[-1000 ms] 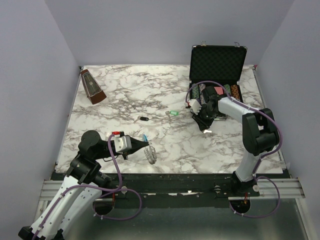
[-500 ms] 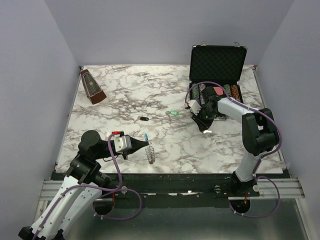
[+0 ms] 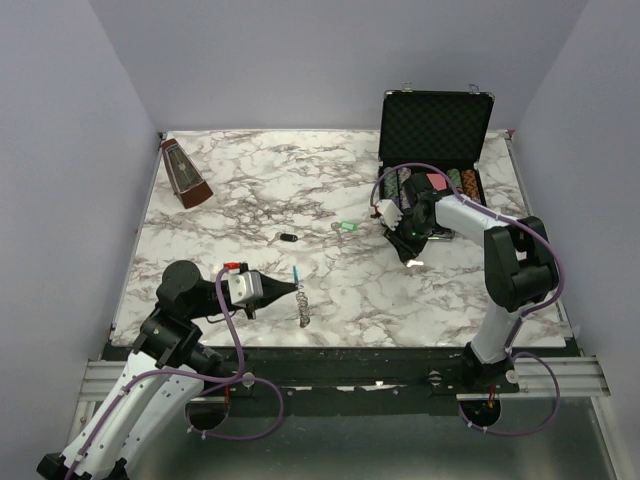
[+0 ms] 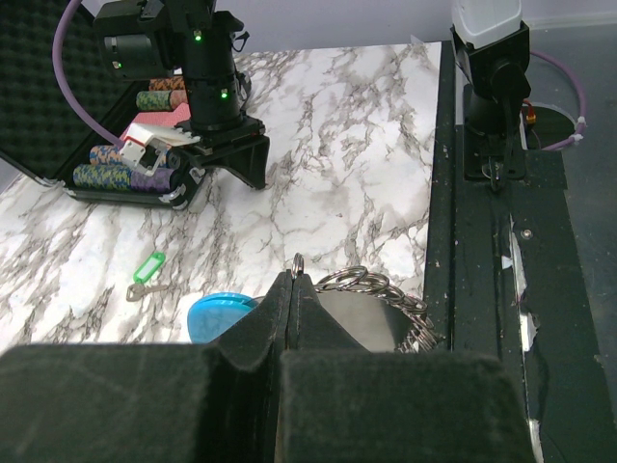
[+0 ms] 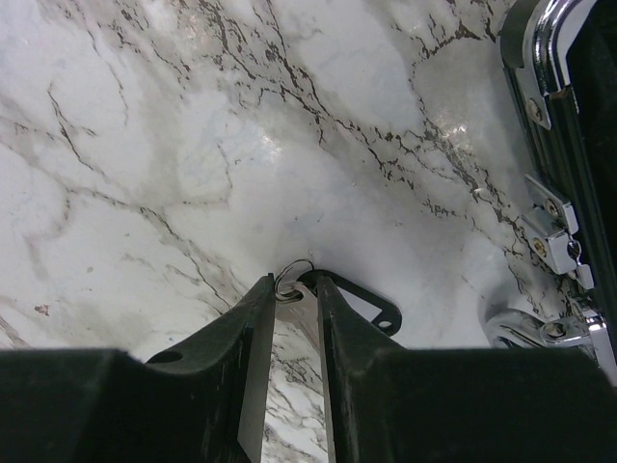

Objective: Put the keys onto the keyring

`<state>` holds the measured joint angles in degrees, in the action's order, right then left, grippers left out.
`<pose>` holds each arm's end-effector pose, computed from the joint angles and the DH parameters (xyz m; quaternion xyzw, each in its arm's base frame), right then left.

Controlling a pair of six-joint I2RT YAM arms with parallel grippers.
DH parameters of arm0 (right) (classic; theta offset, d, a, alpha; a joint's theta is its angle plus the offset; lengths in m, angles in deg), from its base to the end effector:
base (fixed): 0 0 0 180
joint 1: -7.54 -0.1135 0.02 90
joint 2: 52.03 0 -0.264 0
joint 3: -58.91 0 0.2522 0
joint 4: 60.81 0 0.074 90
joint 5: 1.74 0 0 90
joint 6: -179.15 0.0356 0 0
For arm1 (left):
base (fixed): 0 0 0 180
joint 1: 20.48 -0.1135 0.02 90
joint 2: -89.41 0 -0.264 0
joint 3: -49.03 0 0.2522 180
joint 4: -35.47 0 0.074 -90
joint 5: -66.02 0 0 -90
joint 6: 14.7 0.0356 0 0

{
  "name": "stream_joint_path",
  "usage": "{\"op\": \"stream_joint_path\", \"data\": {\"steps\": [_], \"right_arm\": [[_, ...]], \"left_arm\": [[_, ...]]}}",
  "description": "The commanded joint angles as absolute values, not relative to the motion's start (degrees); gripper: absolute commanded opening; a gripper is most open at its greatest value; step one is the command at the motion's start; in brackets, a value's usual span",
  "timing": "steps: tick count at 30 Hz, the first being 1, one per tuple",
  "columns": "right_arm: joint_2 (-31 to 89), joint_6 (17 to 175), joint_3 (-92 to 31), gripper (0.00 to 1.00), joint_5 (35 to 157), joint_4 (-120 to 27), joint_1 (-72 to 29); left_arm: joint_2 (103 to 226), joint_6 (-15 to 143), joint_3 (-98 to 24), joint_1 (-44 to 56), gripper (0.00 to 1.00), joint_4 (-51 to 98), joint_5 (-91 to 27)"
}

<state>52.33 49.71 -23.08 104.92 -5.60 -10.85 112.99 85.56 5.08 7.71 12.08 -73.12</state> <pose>0.3213 0.1176 0.1677 -0.4893 0.8534 0.1221 0.1315 0.0857 -0.0765 0.3018 0.4875 0.5288 -0.3955 0.5713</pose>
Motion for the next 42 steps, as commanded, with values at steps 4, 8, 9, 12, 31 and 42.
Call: {"op": "stream_joint_path", "data": {"steps": [4,8,9,12,31,42], "right_arm": [[51.5,50.5,-23.1,0.3,103.0,-6.8,-11.2],[51.4,50.7,-23.1,0.3,102.5,-7.0,-11.1],[51.4,50.7,-23.1,0.3,102.4,-7.0,-11.1],[51.2,50.9,-23.1,0.31,102.3,-7.0,-11.1],[51.7,53.1,-23.8,0.36,103.9,-7.1,-9.6],[52.0,54.9,-24.6,0.33,105.7,-7.1,-8.3]], "left_arm": [[112.6,85.8,5.0,7.5,0.0,13.1,-74.7],[112.7,85.8,4.9,7.5,0.0,13.1,-74.7],[112.7,85.8,4.9,7.5,0.0,13.1,-74.7],[112.7,85.8,4.9,7.5,0.0,13.1,-74.6],[112.7,85.8,5.0,7.4,0.0,13.1,-74.7],[112.6,85.8,4.9,7.4,0.0,13.1,-74.8]]}}
